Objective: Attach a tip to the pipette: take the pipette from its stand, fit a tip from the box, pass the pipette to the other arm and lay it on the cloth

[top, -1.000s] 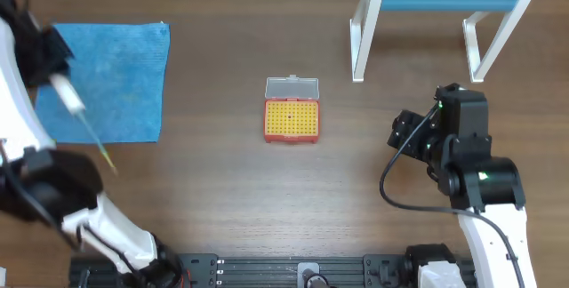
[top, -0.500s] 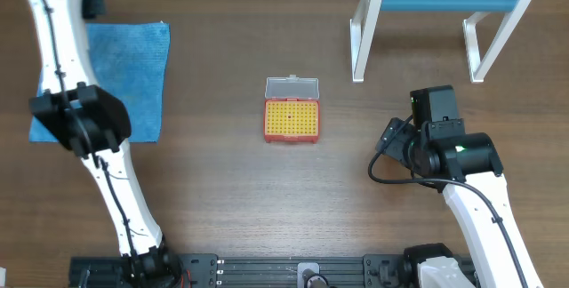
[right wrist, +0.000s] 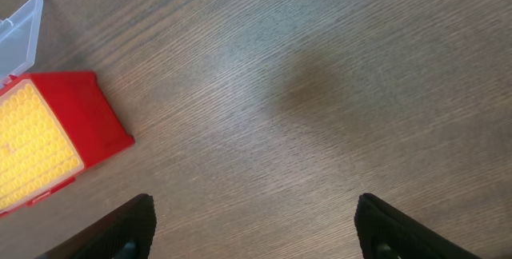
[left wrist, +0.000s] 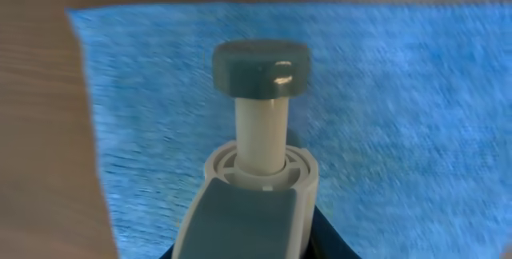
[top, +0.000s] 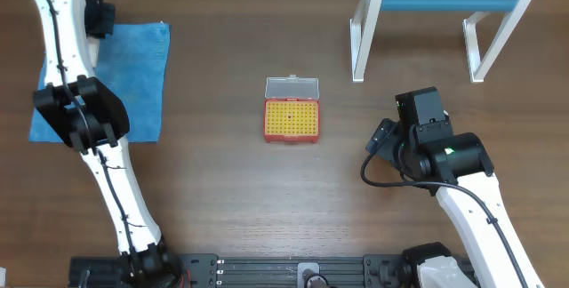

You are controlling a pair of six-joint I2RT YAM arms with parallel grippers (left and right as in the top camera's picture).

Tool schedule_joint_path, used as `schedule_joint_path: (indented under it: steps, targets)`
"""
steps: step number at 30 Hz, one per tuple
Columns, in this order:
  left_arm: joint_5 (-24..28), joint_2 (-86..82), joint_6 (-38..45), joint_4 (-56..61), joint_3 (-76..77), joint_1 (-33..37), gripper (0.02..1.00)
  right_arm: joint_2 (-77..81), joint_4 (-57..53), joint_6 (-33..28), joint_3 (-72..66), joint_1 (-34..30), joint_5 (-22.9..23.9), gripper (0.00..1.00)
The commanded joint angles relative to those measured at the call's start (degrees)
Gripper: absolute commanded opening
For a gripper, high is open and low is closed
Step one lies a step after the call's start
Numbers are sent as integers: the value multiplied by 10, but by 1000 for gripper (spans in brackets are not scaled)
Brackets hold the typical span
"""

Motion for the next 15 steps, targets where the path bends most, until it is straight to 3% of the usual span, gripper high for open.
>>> schedule_joint_path:
  steps: [1, 15]
  targets:
    - [82, 47, 15, -13, 3, 27, 27, 2, 3, 23, 3, 4, -6, 814]
    - [105, 73, 20, 25, 0, 27, 27, 2, 31, 37, 3, 4, -22, 814]
